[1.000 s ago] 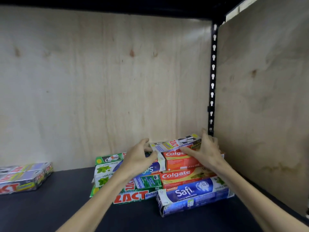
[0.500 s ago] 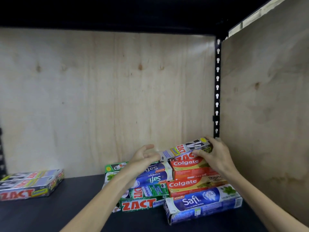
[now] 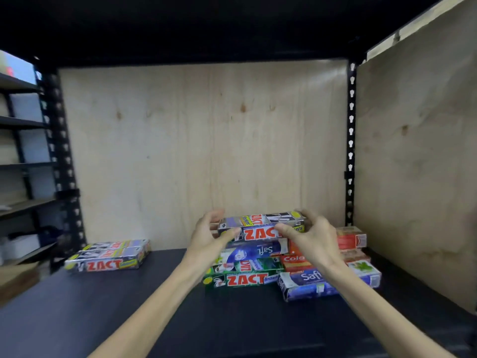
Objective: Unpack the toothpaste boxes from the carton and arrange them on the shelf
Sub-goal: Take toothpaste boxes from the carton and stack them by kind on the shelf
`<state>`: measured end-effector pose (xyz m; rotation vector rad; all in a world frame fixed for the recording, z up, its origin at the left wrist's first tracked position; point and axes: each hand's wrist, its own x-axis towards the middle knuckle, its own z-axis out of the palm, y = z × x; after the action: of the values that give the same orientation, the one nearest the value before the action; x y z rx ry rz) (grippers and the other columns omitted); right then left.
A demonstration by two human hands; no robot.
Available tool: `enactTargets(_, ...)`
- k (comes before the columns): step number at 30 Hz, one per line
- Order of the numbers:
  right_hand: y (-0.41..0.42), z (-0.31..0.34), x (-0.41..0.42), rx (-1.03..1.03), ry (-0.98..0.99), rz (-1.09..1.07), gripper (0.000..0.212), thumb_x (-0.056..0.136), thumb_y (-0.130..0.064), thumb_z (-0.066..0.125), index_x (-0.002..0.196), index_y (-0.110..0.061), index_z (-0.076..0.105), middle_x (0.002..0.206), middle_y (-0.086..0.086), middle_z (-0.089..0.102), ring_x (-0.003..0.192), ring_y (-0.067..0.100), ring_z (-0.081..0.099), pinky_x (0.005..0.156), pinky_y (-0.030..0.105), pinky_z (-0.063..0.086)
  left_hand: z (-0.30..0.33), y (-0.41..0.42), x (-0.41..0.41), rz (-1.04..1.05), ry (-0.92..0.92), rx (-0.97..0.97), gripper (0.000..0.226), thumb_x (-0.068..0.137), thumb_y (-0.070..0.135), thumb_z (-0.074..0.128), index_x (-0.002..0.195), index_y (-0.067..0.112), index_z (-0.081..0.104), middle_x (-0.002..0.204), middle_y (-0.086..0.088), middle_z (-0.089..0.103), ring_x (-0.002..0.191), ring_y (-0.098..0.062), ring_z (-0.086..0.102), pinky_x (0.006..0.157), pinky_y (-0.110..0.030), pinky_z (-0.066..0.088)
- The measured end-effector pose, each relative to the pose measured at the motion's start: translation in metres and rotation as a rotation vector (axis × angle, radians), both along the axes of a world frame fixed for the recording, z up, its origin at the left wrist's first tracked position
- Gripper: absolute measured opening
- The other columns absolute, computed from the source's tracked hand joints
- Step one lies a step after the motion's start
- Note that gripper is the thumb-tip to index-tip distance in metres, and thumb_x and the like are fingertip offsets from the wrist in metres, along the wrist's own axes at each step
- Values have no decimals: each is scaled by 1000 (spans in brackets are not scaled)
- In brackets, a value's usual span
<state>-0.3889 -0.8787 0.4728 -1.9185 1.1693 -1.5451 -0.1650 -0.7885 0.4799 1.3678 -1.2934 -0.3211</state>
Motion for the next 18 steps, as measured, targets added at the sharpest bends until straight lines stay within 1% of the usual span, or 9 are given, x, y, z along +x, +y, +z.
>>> enactTargets(2, 27, -7, 20, -2, 28, 46, 77, 65, -61, 84, 127, -19, 67, 116, -2, 70, 99, 8, 62, 83, 24, 47, -7, 32, 21, 38, -10, 21, 54, 87, 29, 78, 136, 28, 54, 129, 11, 58, 105, 8, 53, 68, 0, 43)
enactTargets(5, 64, -16, 52, 2, 91, 148, 79, 64, -67, 82, 125, -18, 68, 110, -4, 72, 99, 9, 65, 85, 28, 53, -21, 84, 56, 115, -5, 8, 50, 87, 25, 78, 132, 32, 57, 123, 17, 58, 106, 11, 55, 78, -3, 44)
enactTargets(7, 88, -22, 75, 42, 121, 217, 80, 62, -64, 84, 125, -16, 68, 107, -2, 71, 92, 6, 63, 78, 21, 51, -31, 118, 80, 154, -21, 30, 49, 87, 20, 79, 130, 32, 57, 121, 16, 60, 104, 12, 57, 84, -6, 44)
enactTargets(8, 101, -25, 87, 55, 137, 246, 77, 62, -62, 85, 122, -16, 69, 103, -3, 70, 86, 2, 62, 72, 15, 47, -37, 133, 91, 174, -36, 51, 50, 86, 18, 79, 129, 31, 57, 120, 14, 62, 103, 9, 58, 85, -8, 45)
enactTargets(10, 120, -32, 108, 62, 183, 302, 55, 65, -55, 87, 106, -21, 70, 87, -13, 65, 78, -5, 58, 63, 8, 43, -47, 159, 113, 225, -57, 110, 48, 84, 17, 81, 123, 32, 57, 114, 11, 64, 103, 1, 61, 85, -14, 47)
enactTargets(11, 129, -35, 118, 73, 204, 334, 43, 67, -50, 88, 95, -25, 67, 80, -18, 63, 75, -5, 58, 61, 8, 44, -51, 169, 123, 247, -62, 143, 47, 83, 18, 82, 121, 31, 56, 112, 10, 64, 103, -3, 62, 85, -16, 47)
enactTargets(13, 140, -42, 135, 73, 242, 369, 36, 68, -48, 88, 83, -25, 65, 74, -15, 67, 72, 2, 63, 64, 14, 47, -57, 187, 138, 279, -70, 197, 52, 83, 21, 82, 125, 28, 53, 110, 9, 63, 103, -6, 62, 88, -22, 49)
enactTargets(16, 145, -55, 158, 78, 302, 382, 42, 66, -55, 87, 82, -19, 70, 74, -7, 73, 71, 7, 67, 64, 22, 50, -58, 202, 152, 292, -93, 268, 59, 86, 24, 80, 133, 26, 45, 110, 8, 61, 102, -4, 59, 91, -26, 49)
enactTargets(18, 147, -61, 167, 95, 312, 384, 44, 66, -57, 86, 87, -21, 72, 75, -10, 72, 70, 1, 65, 61, 16, 48, -60, 206, 160, 301, -105, 287, 62, 87, 26, 78, 136, 26, 40, 110, 9, 60, 102, -4, 58, 93, -28, 48)
